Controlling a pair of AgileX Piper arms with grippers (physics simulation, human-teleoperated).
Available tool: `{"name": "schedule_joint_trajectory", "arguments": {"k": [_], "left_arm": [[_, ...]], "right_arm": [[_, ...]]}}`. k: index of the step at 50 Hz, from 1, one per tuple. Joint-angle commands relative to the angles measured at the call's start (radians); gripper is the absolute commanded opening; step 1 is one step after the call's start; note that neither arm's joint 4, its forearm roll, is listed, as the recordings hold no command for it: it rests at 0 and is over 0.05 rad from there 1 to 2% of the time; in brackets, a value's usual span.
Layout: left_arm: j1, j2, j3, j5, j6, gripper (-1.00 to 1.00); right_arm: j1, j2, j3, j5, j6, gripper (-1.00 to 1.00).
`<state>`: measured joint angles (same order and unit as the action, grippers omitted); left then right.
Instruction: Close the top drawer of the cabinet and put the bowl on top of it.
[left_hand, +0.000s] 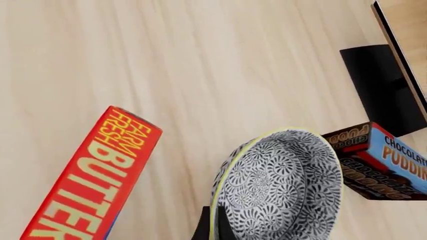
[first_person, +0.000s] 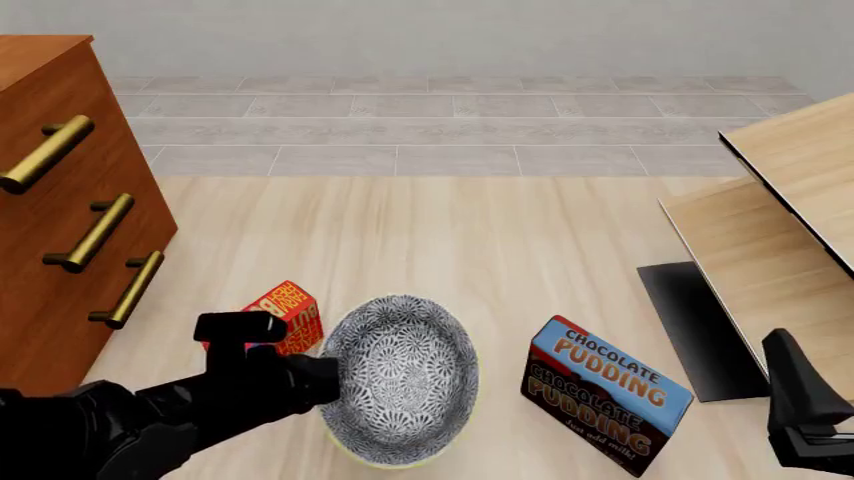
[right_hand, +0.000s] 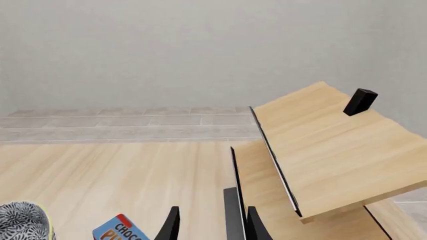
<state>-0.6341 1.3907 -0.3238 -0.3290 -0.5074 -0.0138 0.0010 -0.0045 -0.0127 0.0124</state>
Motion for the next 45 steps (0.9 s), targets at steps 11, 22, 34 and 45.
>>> {"name": "schedule_joint_trajectory", "arguments": {"k": [11,22,34,45], "left_arm": [[0.008,-0.039,0.004,0.033,0.003,-1.0],[-0.02,-0.16,-0.02,0.148,-0.039,-1.0],[-0.043,-0.289,-0.109,0.331,-0.041,-1.0],[-0.07,-0.402,-0.206,0.483,-0.027,-1.0]], "right_arm": [[-0.001,0.0,0.001,-0.003,0.002,1.0],[-0.001,0.0,0.001,-0.002,0.002,1.0],[-0.002,0.0,0.0,-0.001,0.001,1.0],[-0.003,0.0,-0.001,-0.001,0.002,1.0]]}}
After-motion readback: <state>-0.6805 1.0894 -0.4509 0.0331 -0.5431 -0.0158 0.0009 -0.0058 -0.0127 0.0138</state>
